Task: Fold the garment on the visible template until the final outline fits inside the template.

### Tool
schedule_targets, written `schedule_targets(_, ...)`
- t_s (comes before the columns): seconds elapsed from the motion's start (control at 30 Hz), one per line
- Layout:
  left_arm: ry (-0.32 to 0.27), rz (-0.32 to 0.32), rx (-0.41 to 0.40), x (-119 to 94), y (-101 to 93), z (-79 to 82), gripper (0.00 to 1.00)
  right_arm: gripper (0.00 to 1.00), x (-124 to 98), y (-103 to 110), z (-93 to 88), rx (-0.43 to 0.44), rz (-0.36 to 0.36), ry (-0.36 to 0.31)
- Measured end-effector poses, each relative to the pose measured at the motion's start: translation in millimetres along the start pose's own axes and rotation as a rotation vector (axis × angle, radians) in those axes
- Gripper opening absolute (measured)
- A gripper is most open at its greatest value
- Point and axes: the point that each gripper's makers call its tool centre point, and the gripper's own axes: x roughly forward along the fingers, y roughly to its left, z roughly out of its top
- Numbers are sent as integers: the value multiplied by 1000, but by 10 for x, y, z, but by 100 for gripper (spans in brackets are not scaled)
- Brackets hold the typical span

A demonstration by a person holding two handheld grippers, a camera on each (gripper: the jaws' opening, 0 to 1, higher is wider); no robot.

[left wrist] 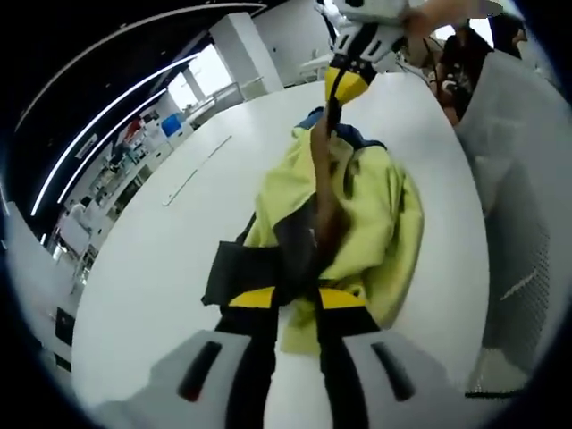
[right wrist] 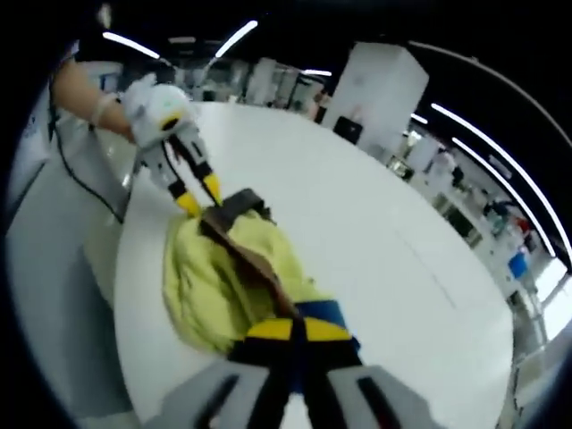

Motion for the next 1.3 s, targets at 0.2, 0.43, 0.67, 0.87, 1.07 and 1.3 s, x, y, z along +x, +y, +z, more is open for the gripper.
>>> schedule_targets(0.2,-11,6,3,11,36,46,4,0,13,8,-7,2,-3,2)
schedule_targets(0.43,-10,1,-39,3,66,66,0,0,-28,29,14,29,-17,-14)
schedule_targets(0.67,-47,30,-94,-186,254,220,0,0,-165,-60,114,136,-33,-76)
schedule_targets(0.87,-149,71,-243,-464,578,493,0,0,-394,-178,385,247,-47,-181)
schedule_targets(1.07,-229,108,-295,-755,894,766,0,0,-662,-290,762,252,-70,-272)
schedule_targets(1.3,-299,174,-297,-1079,1213,1068,0,0,-962,-405,1231,210,-113,-381)
